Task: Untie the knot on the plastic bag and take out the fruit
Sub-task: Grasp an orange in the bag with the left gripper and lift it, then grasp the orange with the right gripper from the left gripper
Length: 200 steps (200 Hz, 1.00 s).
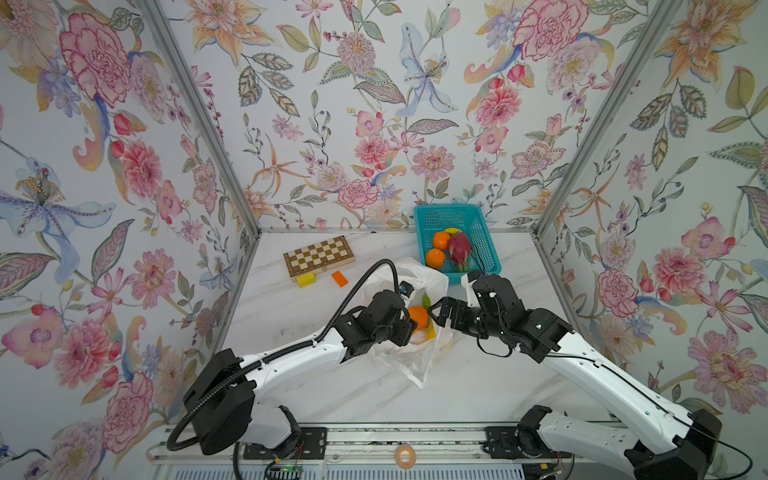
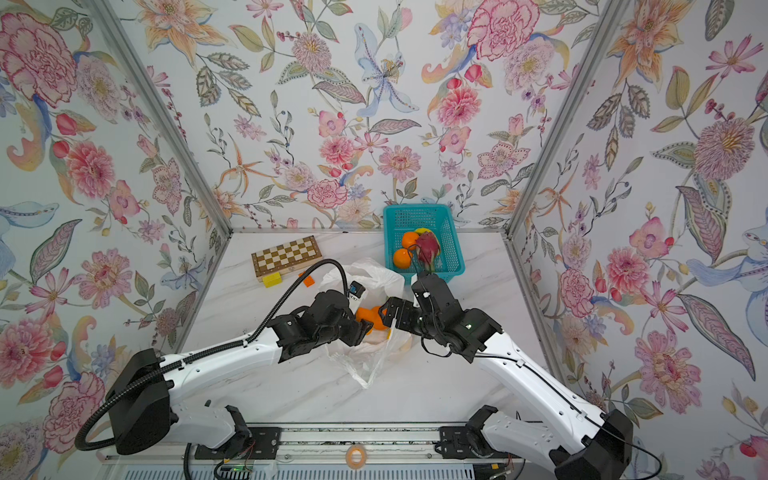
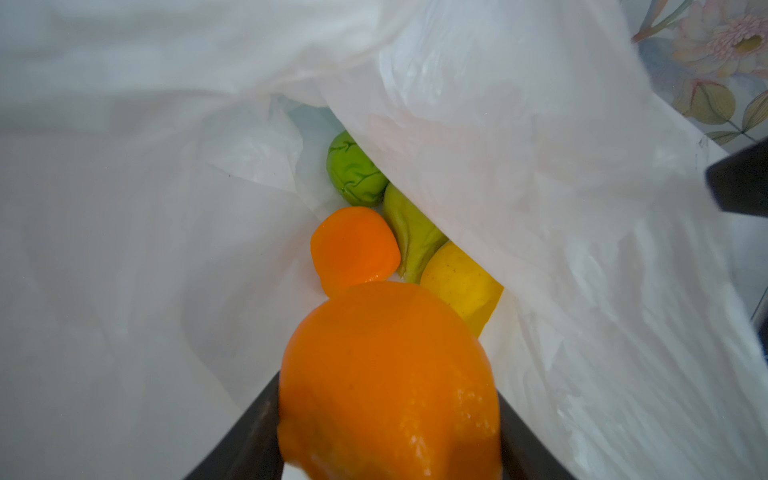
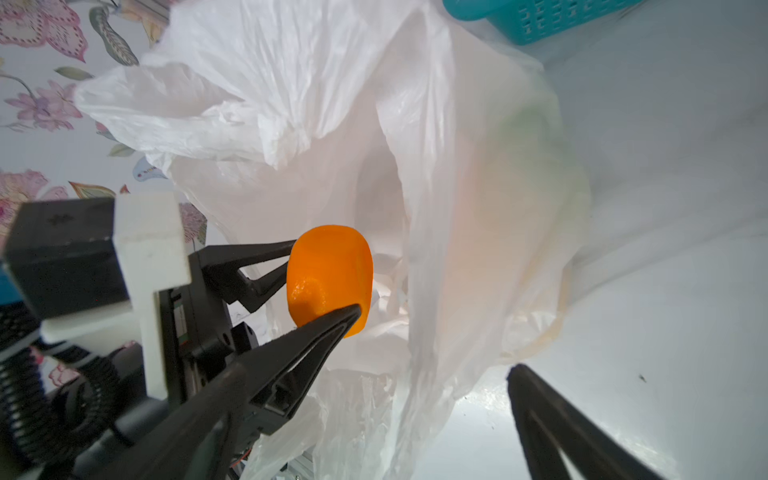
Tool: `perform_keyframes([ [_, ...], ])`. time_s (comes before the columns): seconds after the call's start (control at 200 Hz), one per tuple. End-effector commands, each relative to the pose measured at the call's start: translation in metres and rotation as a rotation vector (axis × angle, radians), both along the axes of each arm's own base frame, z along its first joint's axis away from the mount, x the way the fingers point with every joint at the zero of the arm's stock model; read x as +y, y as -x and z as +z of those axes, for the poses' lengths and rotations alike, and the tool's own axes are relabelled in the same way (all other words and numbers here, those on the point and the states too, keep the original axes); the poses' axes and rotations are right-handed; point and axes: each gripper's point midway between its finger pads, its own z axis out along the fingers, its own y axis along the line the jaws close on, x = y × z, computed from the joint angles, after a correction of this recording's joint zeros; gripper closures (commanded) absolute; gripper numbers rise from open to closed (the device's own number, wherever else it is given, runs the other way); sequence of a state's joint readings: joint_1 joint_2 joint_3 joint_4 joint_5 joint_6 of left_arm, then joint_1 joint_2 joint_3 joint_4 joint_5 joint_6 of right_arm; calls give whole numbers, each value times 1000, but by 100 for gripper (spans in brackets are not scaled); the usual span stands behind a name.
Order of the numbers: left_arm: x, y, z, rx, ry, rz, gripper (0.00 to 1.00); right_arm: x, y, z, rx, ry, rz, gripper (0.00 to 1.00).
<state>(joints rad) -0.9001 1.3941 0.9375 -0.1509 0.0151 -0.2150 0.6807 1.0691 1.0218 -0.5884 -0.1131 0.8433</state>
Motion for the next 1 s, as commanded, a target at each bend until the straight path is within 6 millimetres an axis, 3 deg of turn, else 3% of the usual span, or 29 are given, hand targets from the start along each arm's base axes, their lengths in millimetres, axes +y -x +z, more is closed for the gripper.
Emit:
perform_keyframes([
  [0.0,-1,-7,30,-129,63,-32,58,1,-7,38,-46,-143,-18,1],
  [0.215,-9,-2,72,-261,155,-118,58,-2,-12,69,-94,-255,-1,1],
  [0.45,-18,9,125,-424,265,-225,59,9,-16,100,-140,-360,66,1],
  [0.61,-25,17,143,-492,267,-309,59,24,-12,118,-154,-446,146,1],
  [0.811,-31,19,154,-532,246,-361,60,32,-12,105,-100,-425,162,1],
  [0.996,-34,19,161,-595,181,-411,60,50,1,96,-70,-406,223,3],
])
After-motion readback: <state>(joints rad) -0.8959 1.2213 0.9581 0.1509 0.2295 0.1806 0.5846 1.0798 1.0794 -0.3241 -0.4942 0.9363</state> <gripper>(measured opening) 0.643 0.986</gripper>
